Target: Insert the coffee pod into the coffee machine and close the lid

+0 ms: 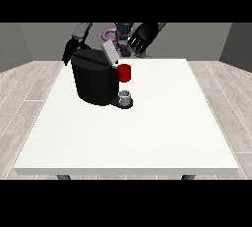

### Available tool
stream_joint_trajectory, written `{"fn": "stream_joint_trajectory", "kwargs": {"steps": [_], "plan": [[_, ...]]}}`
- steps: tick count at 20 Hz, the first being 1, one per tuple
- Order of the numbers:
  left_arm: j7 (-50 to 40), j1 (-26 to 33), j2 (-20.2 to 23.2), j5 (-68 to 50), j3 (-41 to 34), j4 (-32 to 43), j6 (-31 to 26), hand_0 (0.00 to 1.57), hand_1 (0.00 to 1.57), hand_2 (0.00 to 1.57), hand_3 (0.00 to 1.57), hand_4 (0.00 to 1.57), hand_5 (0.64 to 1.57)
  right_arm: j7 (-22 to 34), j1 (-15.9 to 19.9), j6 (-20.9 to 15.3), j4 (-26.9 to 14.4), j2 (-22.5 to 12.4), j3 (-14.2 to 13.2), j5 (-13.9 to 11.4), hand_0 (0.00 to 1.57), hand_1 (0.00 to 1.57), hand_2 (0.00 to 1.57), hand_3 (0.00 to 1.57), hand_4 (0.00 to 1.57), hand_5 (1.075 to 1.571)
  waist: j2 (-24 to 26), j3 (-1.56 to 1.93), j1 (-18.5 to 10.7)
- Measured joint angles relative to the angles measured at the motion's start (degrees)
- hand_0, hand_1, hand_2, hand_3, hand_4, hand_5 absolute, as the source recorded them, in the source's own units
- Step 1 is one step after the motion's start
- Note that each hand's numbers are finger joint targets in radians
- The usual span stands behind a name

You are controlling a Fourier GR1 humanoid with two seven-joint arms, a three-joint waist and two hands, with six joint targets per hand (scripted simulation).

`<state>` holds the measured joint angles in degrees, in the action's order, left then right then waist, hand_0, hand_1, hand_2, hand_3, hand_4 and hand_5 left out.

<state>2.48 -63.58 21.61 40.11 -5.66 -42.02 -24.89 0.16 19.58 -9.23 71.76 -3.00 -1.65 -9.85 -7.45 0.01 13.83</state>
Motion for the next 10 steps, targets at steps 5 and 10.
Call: {"fn": "stream_joint_trajectory", "kwargs": {"steps": [5,10], "plan": [[-0.5,-3.8,1.8,0.5,-0.7,0.5,-0.5,1.22,1.22,1.28,1.23,0.48,1.571,-0.3,2.4,0.5,0.3,-1.1,-1.3,0.9,0.0,0.0,0.0,0.0,0.0,1.571,-3.3,0.01,1.0],[-0.1,-7.2,3.6,0.8,-1.4,1.6,-0.3,1.22,1.22,1.29,1.24,0.49,1.571,0.4,5.4,-0.4,1.0,-1.1,-1.4,0.3,0.0,0.0,0.0,0.0,0.0,1.571,-6.9,0.01,2.2]]}}
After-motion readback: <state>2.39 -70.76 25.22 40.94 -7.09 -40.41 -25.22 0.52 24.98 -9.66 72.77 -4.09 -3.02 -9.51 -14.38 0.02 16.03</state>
